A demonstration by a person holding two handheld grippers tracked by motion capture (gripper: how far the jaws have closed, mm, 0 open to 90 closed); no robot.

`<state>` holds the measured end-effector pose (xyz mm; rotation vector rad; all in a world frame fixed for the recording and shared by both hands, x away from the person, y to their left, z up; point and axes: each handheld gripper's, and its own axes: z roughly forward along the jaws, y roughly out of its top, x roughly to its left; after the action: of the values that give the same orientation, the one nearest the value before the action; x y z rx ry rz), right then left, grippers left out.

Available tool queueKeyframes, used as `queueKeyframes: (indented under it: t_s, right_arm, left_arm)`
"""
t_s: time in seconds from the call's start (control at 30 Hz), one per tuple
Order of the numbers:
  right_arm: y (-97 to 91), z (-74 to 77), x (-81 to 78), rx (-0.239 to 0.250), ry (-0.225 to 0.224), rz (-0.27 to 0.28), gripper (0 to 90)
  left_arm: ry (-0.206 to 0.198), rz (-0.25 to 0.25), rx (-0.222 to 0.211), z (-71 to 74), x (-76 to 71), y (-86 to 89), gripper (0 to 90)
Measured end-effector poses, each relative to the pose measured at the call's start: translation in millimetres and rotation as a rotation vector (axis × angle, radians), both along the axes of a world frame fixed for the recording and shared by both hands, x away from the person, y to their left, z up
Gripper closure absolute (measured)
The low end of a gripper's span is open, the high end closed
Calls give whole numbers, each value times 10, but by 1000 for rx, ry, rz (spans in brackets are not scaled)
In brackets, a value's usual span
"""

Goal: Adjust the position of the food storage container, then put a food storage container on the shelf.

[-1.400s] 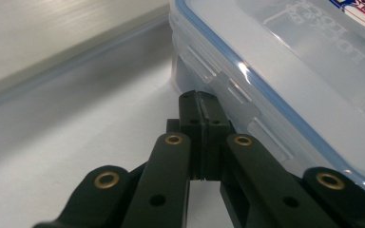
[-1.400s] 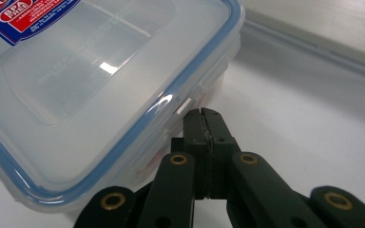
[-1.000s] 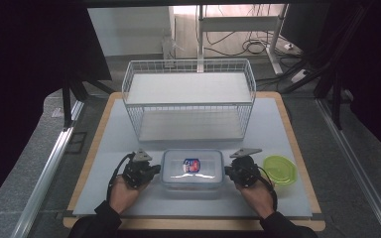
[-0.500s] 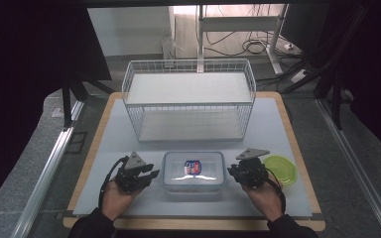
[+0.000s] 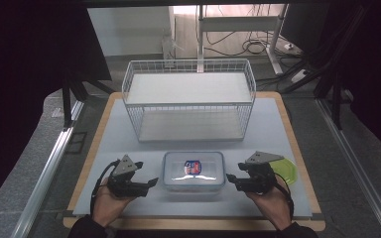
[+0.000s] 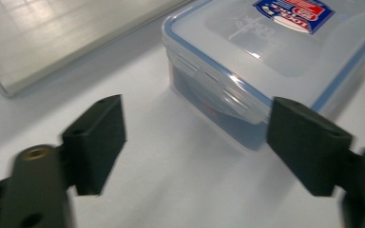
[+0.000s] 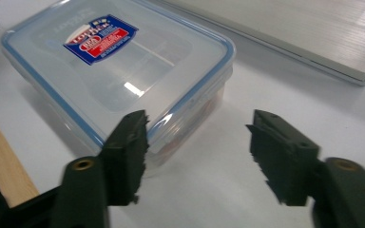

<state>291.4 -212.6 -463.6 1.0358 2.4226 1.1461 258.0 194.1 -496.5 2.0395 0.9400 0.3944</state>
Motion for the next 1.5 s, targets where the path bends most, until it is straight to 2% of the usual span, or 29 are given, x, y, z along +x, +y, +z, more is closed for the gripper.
queueKeyframes:
  t_s: [0.03,0.2,0.33,0.57,0.63,0.9,1.1,1.27,1.3,1.37,1.4,1.43,1.5]
  right_arm:
    - [-14,-6,-10,14,-5,7,303]
    - [-22,-45,18,39,7,25,189]
    - [4,-72,37,45,17,39,109]
    - [39,-95,52,50,2,60,43]
    - [55,-105,67,37,1,70,31]
    - [157,-127,128,22,45,81,12]
    - [235,-149,183,36,92,85,12]
    - [286,-194,272,43,144,84,12]
    - [294,-205,295,57,164,85,12]
    - [316,-232,339,77,203,89,17]
    - [333,-246,359,72,217,92,15]
    - [344,-258,377,86,233,93,18]
    - [357,-285,418,111,264,93,19]
  left_arm:
    - [0,-3,10,-14,-1,1,123]
    - [-15,-12,20,-43,18,-15,57]
    - [-36,-15,-6,-57,34,11,20]
    - [-41,-42,9,-67,64,-42,3]
    - [-35,-46,5,-66,97,-72,3]
    - [25,-77,-43,-26,249,-157,17]
    - [76,-108,-41,-44,381,-281,24]
    - [145,-134,-107,-95,492,-308,9]
    - [155,-136,-119,-106,520,-309,7]
    - [201,-165,-156,-145,587,-314,0]
    - [219,-177,-172,-163,608,-322,0]
    - [219,-177,-172,-163,608,-322,0]
    - [252,-204,-206,-206,644,-367,0]
